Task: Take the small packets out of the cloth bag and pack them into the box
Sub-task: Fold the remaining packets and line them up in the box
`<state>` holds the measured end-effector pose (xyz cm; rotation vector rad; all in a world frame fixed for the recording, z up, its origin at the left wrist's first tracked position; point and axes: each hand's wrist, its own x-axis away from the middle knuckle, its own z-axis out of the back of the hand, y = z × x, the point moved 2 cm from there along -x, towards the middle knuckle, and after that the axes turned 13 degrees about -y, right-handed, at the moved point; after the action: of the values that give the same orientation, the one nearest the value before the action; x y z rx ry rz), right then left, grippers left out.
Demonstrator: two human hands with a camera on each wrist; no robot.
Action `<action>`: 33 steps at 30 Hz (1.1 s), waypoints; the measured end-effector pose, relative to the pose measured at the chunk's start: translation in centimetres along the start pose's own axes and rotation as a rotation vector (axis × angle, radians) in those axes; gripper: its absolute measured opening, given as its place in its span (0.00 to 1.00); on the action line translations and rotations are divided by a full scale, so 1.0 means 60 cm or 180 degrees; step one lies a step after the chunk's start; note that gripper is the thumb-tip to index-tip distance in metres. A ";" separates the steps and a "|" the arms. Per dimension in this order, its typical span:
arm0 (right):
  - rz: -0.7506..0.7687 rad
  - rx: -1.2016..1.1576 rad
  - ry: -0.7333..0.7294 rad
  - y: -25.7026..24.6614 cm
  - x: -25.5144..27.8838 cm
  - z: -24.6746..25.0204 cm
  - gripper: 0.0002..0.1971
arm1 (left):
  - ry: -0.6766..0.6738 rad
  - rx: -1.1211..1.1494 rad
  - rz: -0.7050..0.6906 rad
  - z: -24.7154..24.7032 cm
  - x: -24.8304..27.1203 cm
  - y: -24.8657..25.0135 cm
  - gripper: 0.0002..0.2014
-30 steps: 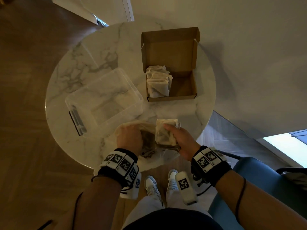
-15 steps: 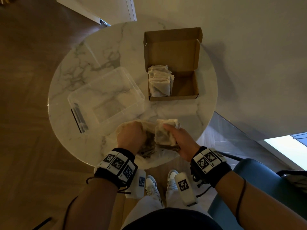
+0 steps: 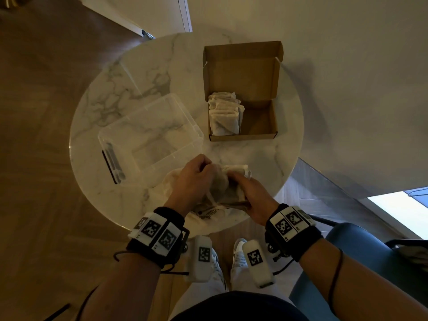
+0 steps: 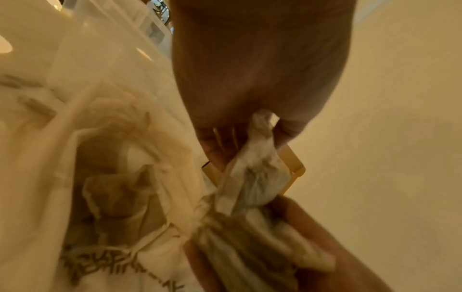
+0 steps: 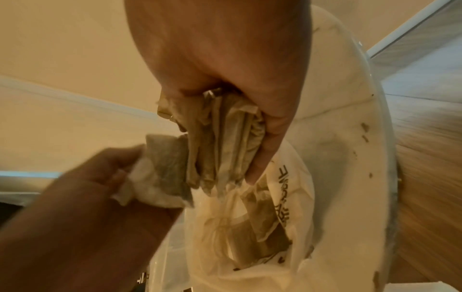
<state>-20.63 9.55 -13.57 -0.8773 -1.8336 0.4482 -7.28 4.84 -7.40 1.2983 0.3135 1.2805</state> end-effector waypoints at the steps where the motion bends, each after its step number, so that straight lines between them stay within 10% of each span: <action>1: 0.0000 -0.0033 -0.0011 -0.001 0.002 -0.002 0.17 | 0.0104 -0.0010 0.0109 -0.002 -0.001 -0.007 0.10; 7: -0.0163 -0.0034 0.0202 -0.005 0.012 0.003 0.18 | -0.0507 0.0936 -0.0252 0.008 0.014 0.020 0.12; 16: -0.0328 -0.0290 -0.0083 -0.021 0.029 -0.014 0.20 | -0.0353 -0.0769 -0.0717 0.019 -0.001 0.041 0.06; 21: -0.0198 -0.0532 -0.0513 -0.032 0.043 -0.016 0.25 | -0.1026 -0.0908 -0.0861 0.010 -0.004 0.051 0.06; 27: 0.0138 -0.0650 -0.1012 -0.034 0.040 -0.020 0.24 | -0.0472 -0.1372 -0.1079 0.002 -0.024 0.041 0.03; 33: 0.0585 -0.0389 -0.0940 -0.039 0.030 -0.012 0.11 | 0.0018 -0.0274 -0.0443 0.011 -0.018 0.020 0.16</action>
<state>-21.26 9.25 -10.60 -1.1166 -2.0745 0.6125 -7.77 3.28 -6.66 1.1796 0.3433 1.1677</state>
